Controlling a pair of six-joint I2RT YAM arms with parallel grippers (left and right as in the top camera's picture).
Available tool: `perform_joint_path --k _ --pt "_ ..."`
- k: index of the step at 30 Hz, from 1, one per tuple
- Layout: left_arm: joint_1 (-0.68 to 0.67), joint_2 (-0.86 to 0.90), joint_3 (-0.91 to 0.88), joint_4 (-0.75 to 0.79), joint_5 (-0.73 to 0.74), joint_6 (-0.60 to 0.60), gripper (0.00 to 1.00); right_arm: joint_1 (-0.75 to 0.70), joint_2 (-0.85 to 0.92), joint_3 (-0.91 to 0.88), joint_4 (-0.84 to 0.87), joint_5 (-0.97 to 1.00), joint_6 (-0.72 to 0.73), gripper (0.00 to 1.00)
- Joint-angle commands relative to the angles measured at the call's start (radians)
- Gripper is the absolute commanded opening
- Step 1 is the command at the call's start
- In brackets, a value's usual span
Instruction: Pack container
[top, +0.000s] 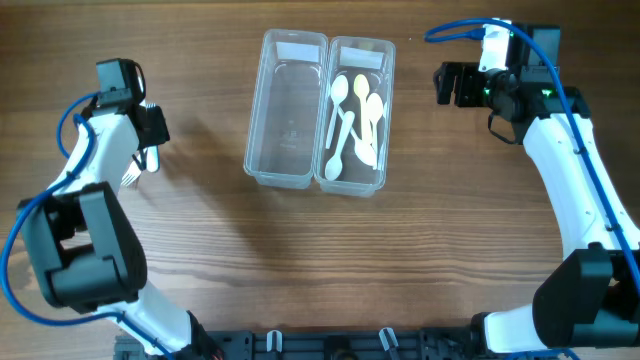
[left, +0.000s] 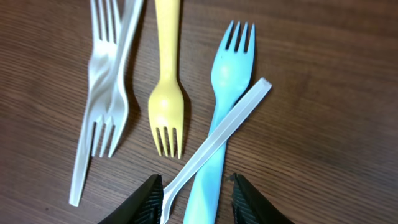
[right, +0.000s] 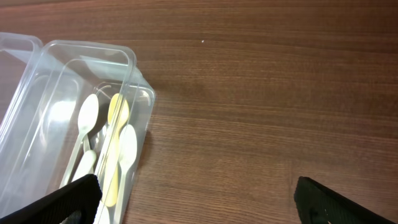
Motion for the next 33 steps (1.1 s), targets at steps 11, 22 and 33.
perform_joint_path --k 11,22,33 --pt "0.035 0.076 0.011 -0.014 0.002 0.053 0.44 0.000 -0.011 0.002 0.003 0.009 -0.012 1.00" --pt "0.041 0.099 0.011 -0.018 0.021 0.053 0.42 0.000 -0.011 0.002 0.003 0.009 -0.011 1.00" --pt "0.041 0.099 0.010 -0.005 0.020 0.053 0.59 0.000 -0.011 0.002 0.003 0.009 -0.012 1.00"
